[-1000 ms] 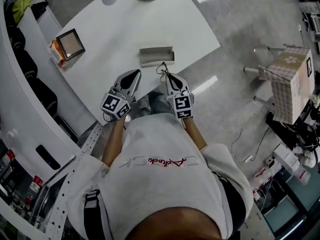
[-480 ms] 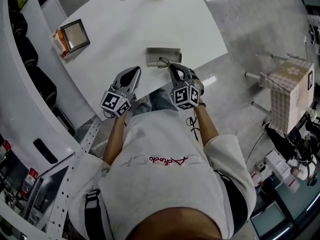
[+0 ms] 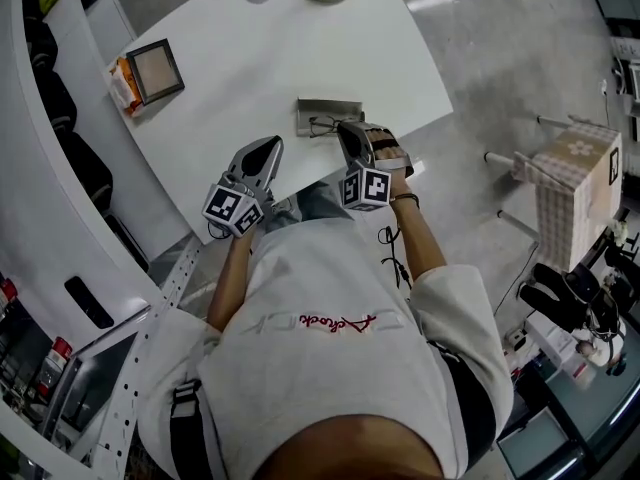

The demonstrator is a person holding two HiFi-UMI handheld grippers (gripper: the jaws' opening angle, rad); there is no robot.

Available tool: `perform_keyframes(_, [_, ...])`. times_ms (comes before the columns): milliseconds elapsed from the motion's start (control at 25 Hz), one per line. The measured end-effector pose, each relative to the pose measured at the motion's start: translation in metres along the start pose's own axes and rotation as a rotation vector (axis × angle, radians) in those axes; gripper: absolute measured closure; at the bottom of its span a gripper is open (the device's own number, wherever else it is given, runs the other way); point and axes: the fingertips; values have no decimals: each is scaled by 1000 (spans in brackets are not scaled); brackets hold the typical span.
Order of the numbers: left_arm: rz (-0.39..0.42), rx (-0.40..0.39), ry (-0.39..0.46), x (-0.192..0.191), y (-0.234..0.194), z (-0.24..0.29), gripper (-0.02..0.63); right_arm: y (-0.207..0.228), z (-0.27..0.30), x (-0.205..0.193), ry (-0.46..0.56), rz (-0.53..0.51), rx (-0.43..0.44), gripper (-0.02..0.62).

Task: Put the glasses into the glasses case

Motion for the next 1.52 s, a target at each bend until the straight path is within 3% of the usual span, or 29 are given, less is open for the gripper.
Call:
perform_keyframes(480, [-19, 30, 19, -2, -7, -13, 611, 18, 35, 1, -42, -75, -3, 580])
perform_keyframes(880, [-27, 39, 24, -2, -9, -18, 611, -11, 45, 1, -86, -94, 112, 580])
perform_keyframes(1360, [-27, 48, 37, 1, -10, -24, 611, -19, 57, -2, -114, -75, 139, 578])
perform_keyframes(1520, [-23, 45, 39, 2, -9, -24, 611, -18, 55, -3, -107, -61, 135, 551])
Point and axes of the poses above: the fingertips, and each gripper's own axes: z forward along the fingers, y to its right, x out of its top, and after that the axes turned 7 degrees about -y, right-handed
